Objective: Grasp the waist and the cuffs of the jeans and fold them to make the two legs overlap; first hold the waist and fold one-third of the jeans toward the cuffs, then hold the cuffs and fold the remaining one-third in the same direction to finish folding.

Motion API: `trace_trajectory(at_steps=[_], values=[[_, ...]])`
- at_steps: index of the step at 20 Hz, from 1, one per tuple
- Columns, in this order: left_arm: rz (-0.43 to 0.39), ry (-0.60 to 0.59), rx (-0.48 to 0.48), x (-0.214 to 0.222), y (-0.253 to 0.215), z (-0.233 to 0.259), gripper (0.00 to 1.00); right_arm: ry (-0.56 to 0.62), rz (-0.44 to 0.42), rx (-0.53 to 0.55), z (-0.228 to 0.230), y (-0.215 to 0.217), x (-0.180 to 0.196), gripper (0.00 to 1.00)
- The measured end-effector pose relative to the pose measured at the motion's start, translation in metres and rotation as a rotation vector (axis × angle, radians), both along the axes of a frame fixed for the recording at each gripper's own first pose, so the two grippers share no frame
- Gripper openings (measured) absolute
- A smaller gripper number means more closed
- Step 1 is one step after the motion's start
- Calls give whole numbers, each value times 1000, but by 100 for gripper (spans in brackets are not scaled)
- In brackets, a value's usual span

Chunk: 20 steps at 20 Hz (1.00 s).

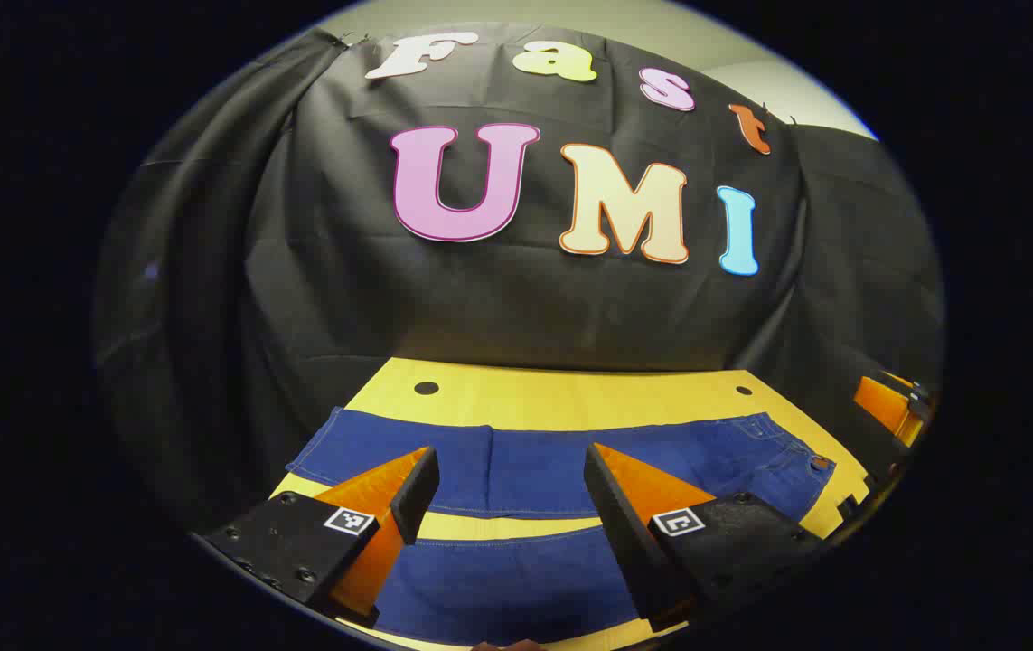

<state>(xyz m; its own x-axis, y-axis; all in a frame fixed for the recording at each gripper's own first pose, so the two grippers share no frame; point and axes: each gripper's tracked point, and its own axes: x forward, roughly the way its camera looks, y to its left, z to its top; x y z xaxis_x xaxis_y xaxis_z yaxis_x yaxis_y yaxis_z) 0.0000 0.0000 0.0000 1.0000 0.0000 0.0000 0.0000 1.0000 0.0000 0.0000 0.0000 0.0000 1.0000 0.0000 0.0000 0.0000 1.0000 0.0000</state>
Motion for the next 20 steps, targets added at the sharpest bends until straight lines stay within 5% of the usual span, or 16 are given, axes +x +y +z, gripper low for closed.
trace_trajectory(at_steps=[7, 11, 20], values=[[-41, 31, 52, 5, 28, -5, 95, 32, -39, -21, -8, -6, -5, 99], [-129, 102, 96, 8, 49, -26, 95, 46, -64, -30, -15, -5, -12, 99], [-246, 358, 371, -3, 121, -75, 95, 96, -39, -61, -33, 14, -19, 99]])
